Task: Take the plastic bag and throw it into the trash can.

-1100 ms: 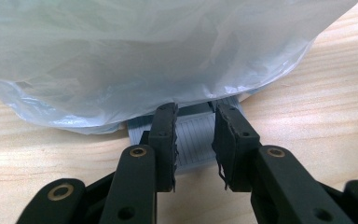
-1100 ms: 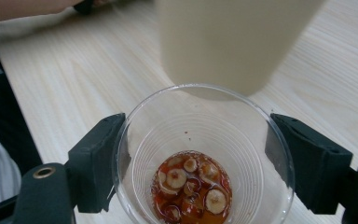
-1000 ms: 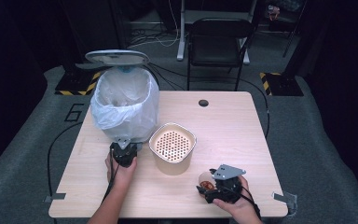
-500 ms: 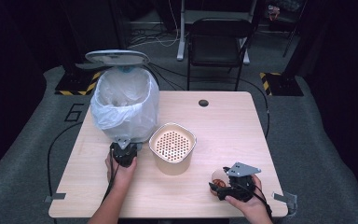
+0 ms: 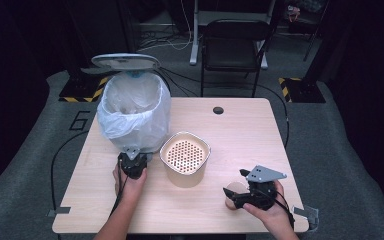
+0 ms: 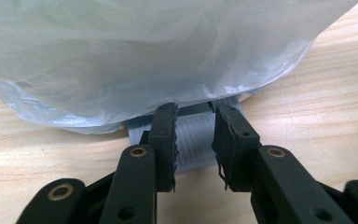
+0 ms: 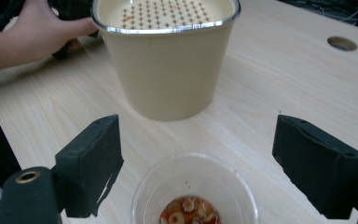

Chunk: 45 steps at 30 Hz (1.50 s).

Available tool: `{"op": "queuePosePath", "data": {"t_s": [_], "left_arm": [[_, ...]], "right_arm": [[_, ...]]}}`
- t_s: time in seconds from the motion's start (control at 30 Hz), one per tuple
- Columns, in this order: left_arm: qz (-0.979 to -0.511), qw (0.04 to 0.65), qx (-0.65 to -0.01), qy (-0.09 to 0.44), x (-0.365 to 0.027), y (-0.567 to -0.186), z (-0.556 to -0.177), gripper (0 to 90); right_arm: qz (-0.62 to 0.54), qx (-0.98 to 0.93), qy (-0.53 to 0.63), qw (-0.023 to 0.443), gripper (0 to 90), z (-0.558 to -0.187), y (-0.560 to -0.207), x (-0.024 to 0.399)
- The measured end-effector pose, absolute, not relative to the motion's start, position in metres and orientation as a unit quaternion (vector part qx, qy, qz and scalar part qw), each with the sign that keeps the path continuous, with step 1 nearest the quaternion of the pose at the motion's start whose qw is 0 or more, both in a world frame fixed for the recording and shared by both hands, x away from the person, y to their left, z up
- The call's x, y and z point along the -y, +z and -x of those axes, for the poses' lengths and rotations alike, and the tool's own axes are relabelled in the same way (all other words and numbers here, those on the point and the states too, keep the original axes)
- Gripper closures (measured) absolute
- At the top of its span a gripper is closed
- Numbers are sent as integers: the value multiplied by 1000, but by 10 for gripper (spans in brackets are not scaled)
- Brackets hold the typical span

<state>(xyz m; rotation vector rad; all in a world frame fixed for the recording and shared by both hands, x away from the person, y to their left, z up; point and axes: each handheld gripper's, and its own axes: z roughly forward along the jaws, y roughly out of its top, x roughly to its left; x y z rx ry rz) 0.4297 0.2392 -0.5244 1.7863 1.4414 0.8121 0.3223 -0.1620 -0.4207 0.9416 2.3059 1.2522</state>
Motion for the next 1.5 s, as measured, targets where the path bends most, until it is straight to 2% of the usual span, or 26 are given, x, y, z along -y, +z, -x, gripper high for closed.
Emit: {"op": "queuePosePath", "data": {"t_s": [0.07, 0.23, 0.4, 0.53, 0.73, 1.0, 1.13, 1.37, 1.5], "left_arm": [[-688, 346, -555, 313, -239, -524, -430, 693], [-688, 346, -555, 313, -239, -524, -430, 693], [-689, 346, -555, 313, -239, -524, -430, 693], [-688, 346, -555, 313, -239, -524, -430, 693], [-688, 346, -555, 313, -239, -524, -430, 693], [-688, 346, -556, 313, -239, -524, -430, 693], [-688, 346, -556, 313, -239, -524, -430, 693], [-688, 346, -556, 313, -239, -524, -430, 693], [-688, 347, -555, 313, -239, -525, -430, 693]], "right_arm": [[-328, -815, 443, 178, 179, -325, -417, 161], [-302, -816, 447, 206, 329, -352, -396, 153], [-306, -815, 450, 198, 383, -375, -389, 142], [-324, -818, 448, 160, 460, -407, -391, 126], [-324, -829, 430, 149, 519, -436, -398, 109], [-328, -842, 406, 139, 615, -453, -408, 97], [-335, -839, 410, 129, 699, -457, -411, 93], [-332, -846, 396, 133, 763, -464, -412, 85], [-331, -846, 397, 130, 771, -465, -412, 87]]}}
